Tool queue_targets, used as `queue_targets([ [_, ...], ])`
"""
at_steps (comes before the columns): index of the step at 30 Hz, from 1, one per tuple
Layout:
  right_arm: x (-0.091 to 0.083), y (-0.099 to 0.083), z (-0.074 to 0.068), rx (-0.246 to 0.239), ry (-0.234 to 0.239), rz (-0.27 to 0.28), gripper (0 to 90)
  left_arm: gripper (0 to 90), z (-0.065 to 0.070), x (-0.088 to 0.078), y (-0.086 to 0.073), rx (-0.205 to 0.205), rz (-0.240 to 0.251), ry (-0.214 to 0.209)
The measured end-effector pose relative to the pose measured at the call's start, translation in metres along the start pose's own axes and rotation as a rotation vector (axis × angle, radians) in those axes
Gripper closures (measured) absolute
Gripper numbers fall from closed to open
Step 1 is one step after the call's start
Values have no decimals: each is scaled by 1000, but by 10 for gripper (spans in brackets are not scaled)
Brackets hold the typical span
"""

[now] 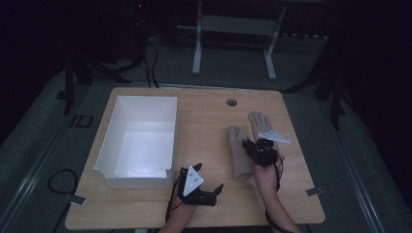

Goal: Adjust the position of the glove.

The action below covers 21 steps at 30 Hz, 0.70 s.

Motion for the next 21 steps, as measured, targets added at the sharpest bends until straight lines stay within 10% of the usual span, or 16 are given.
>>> queue_targets([
  [13,41,-50,13,26,-50,-126,611,1,0,0,0,-1,-1,-4],
  [21,33,-44,8,-33,-67,-79,550,1,0,0,0,-1,-1,-5],
])
Point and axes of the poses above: each handheld gripper's, and its own axes: x roughly forward along the jaws, y roughly out of its top, z roughly to its right, the point moved 9 cm from there along x, roughly forward along the jaws, and after that the axes turned 10 degrees about -z, right-handed, at the moved point
